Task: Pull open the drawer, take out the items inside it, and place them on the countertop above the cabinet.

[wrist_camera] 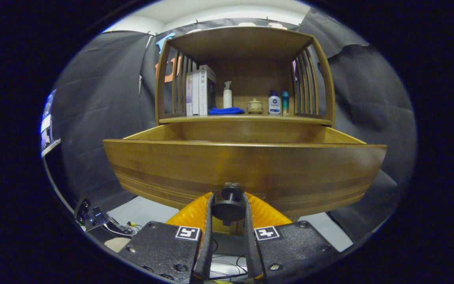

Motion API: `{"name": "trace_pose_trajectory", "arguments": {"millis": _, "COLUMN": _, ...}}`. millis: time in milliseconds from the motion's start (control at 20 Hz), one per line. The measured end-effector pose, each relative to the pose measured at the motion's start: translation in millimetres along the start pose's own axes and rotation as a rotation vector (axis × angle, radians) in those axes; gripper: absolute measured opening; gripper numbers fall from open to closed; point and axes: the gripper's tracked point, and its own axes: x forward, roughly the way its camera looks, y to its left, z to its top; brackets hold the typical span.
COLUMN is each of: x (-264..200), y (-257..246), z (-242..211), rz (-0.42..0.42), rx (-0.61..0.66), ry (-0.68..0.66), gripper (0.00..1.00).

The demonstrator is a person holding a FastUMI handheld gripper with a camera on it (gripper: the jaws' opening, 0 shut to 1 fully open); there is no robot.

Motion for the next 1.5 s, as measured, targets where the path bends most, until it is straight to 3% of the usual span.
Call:
{"name": "trace_pose_trajectory", "arguments": {"millis": 200, "x": -8.5, "y": 0.2, "z": 8.1, "rz": 0.039, "rx": 0.033, "ry": 0.086, "gripper": 0.47}}
{"name": "trace_pose_trajectory", "arguments": {"millis": 300, "x": -21.5, "y": 10.2, "z": 21.2, "rz": 0.101, "rx": 0.03, "ry": 0.104, "gripper": 0.52}}
{"name": "trace_pose_trajectory", "arguments": {"millis": 500, "x": -48.3, "y": 25.9, "z": 72.4, "rz": 0.184, "rx": 0.03, "ry": 0.108, "gripper": 0.74}}
{"name": "trace_pose_trajectory", "arguments": {"millis": 700, "x": -40.0, "y": 30.1, "z": 123.9, "rz": 0.223, "rx": 0.06, "ry": 0.144, "gripper": 0.83}}
{"name": "trace_pose_trajectory", "arguments": {"millis": 900, "x": 5.1, "y": 23.4, "z": 132.2, "rz": 0.19, "rx": 0.066, "ry": 0.292, "gripper": 0.84}}
{"name": "trace_pose_trajectory", "arguments": {"millis": 1200, "x": 58.7, "y": 14.1, "z": 83.2, "rz": 0.117, "rx": 0.133, "ry": 0.676, "gripper": 0.84}}
{"name": "trace_pose_trajectory", "arguments": {"millis": 1500, "x": 90.3, "y": -7.1, "z": 58.7, "rz": -0.014, "rx": 0.152, "ry": 0.872, "gripper": 0.84}}
